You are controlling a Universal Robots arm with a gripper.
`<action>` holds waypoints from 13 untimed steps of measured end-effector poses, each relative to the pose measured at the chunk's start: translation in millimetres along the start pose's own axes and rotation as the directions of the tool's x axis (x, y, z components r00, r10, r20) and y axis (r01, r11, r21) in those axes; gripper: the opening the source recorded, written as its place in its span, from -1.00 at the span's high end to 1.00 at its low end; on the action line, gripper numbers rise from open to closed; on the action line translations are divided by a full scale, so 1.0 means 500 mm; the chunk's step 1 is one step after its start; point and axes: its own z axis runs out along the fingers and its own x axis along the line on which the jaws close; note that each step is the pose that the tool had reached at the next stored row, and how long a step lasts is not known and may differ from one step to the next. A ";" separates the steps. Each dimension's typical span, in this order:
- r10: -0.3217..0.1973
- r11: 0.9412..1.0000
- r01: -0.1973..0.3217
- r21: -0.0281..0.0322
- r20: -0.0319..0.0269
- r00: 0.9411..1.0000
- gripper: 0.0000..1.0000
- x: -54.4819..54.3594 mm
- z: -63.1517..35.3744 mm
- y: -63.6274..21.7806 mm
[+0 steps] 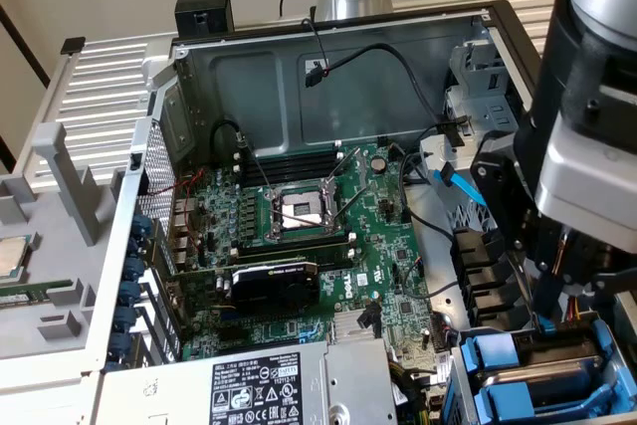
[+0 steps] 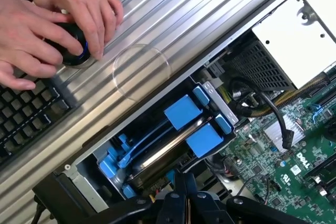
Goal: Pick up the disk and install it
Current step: 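Insert the second disk wire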
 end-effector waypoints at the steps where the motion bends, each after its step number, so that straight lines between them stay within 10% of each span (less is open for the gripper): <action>1: -0.006 1.000 0.006 0.000 0.000 1.000 0.79 0.001 0.000 -0.001; 13: -0.068 0.998 0.068 0.003 0.002 0.998 0.79 0.014 -0.006 -0.011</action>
